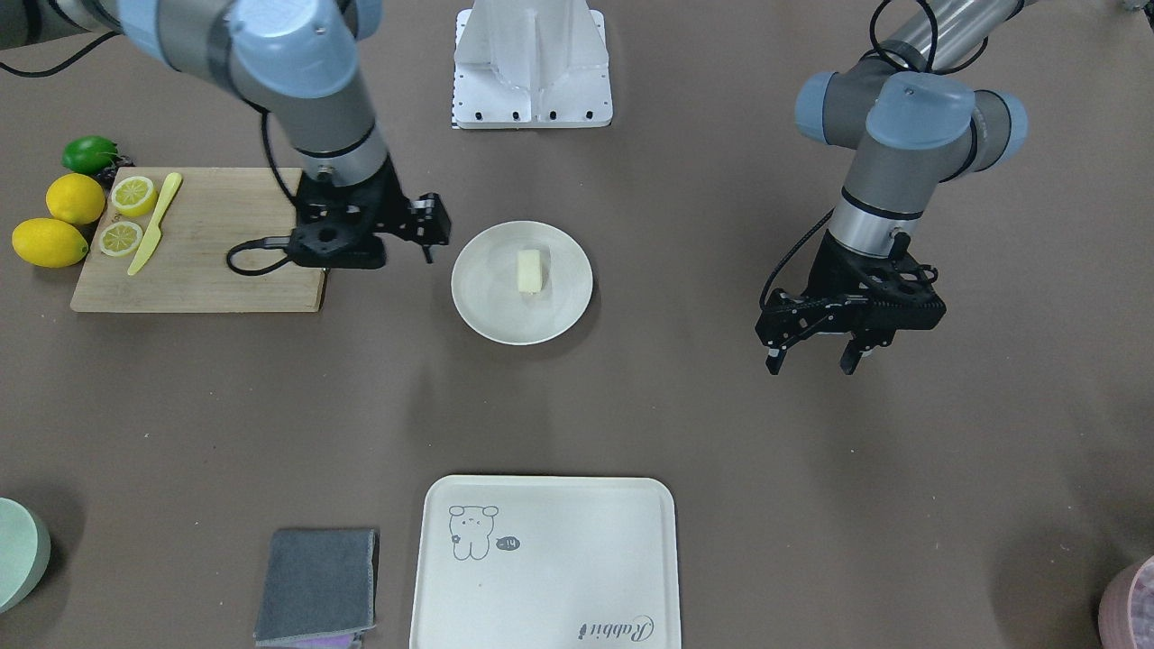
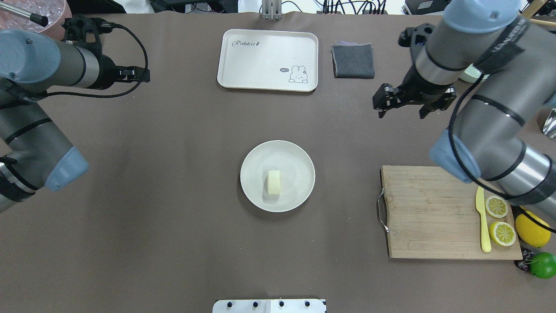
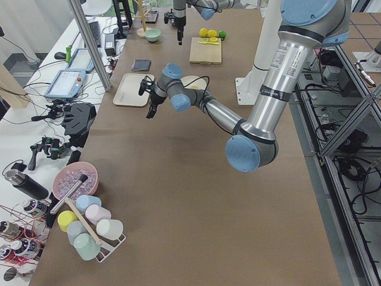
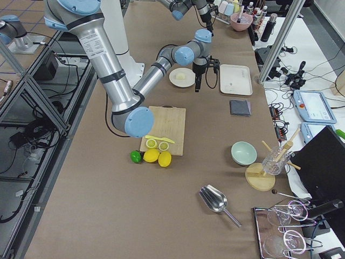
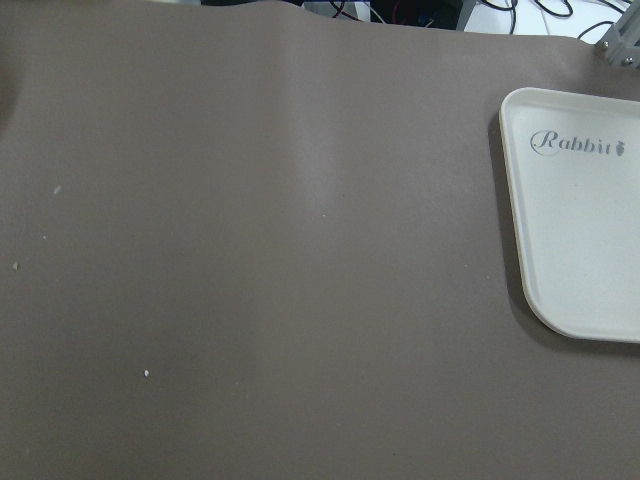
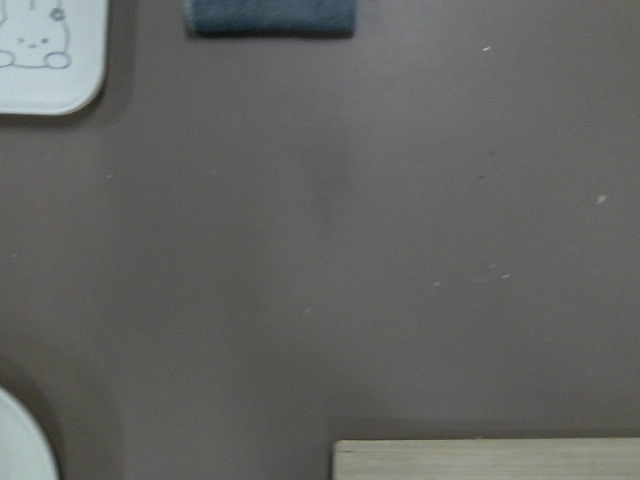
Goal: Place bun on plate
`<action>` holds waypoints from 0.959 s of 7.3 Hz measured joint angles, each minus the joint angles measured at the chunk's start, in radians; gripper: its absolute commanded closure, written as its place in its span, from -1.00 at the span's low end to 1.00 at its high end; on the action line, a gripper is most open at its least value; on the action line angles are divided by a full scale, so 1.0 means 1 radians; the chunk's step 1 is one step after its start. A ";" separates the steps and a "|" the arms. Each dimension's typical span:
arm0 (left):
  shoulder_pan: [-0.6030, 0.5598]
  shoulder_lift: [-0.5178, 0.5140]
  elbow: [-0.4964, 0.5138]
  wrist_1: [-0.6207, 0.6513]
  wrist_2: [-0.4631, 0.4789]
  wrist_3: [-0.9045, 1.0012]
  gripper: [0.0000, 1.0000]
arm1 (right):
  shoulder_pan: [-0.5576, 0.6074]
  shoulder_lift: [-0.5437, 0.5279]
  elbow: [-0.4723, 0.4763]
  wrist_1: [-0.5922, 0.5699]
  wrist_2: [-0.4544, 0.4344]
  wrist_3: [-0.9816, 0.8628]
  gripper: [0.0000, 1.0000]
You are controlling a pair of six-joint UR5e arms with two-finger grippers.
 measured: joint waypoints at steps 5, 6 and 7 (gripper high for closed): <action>-0.299 0.132 0.040 0.104 -0.268 0.414 -0.96 | 0.429 -0.284 -0.022 -0.014 0.124 -0.661 -1.00; -0.402 0.159 0.043 0.196 -0.332 0.561 -0.96 | 0.501 -0.332 -0.035 -0.017 0.133 -0.762 -1.00; -0.497 0.181 0.043 0.279 -0.362 0.721 -0.96 | 0.561 -0.371 -0.055 -0.018 0.144 -0.825 -1.00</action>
